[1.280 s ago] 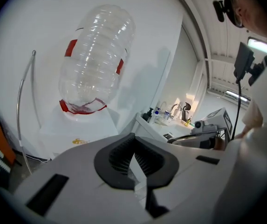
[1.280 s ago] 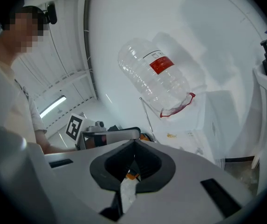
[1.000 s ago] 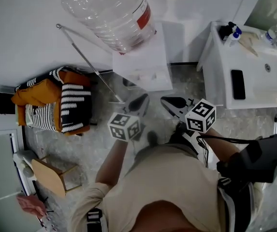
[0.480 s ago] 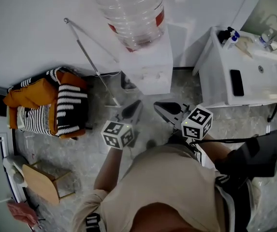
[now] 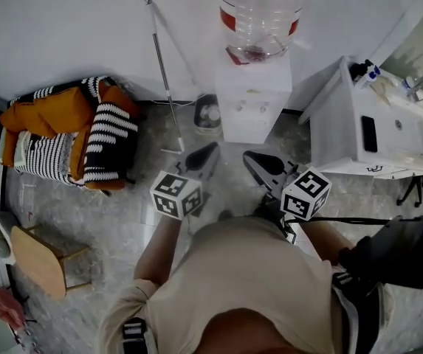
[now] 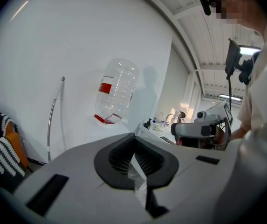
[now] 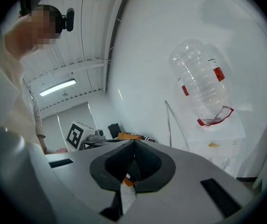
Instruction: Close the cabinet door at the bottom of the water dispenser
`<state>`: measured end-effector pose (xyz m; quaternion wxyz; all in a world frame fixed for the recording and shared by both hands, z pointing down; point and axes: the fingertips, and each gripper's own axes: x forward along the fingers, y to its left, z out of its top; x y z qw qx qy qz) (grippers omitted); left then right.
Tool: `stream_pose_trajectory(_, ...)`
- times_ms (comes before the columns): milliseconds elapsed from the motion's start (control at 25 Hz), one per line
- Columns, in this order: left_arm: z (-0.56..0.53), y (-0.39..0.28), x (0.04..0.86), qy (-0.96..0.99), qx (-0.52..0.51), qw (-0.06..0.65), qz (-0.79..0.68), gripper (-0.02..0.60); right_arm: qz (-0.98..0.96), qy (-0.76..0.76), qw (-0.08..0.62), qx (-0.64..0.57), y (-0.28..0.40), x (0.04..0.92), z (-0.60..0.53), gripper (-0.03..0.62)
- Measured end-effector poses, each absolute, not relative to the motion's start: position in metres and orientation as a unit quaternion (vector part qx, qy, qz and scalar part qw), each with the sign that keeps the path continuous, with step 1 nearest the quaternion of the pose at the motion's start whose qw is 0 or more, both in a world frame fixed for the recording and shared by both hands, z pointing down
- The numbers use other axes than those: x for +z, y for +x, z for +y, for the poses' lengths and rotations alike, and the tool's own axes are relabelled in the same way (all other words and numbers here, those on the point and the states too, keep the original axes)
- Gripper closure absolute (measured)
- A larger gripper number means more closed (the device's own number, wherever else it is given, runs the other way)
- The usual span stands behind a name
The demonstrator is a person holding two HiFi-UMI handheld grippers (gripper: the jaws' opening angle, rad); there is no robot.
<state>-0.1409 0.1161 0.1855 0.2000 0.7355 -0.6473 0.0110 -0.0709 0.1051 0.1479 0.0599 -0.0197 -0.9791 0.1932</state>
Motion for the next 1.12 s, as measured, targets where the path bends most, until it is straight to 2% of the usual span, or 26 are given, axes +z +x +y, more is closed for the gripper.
stream_pose_trajectory(280, 0.159, -0.138, 0.195, 0.756, -0.010, 0.213, -0.619, 0.592, -0.983, -0.003, 0.072, 0.170, -0.071, 0.148, 0.158, 0.580)
stream_pose_trajectory(520, 0.148, -0.099, 0.200, 0.800, -0.018, 0.215, -0.559, 0.592, -0.977, 0.081, 0.076, 0.184, -0.022, 0.158, 0.158, 0.580)
stream_pose_trajectory(840, 0.146, 0.003, 0.189, 0.844, 0.013, 0.202, -0.497, 0.592, -0.941, 0.135, 0.037, 0.308, 0.070, 0.176, 0.156, 0.580)
stream_pose_trajectory(1120, 0.148, 0.122, 0.186, 0.846, 0.017, 0.221, -0.484, 0.592, -0.933, 0.149, 0.040, 0.324, 0.194, 0.183, 0.157, 0.580)
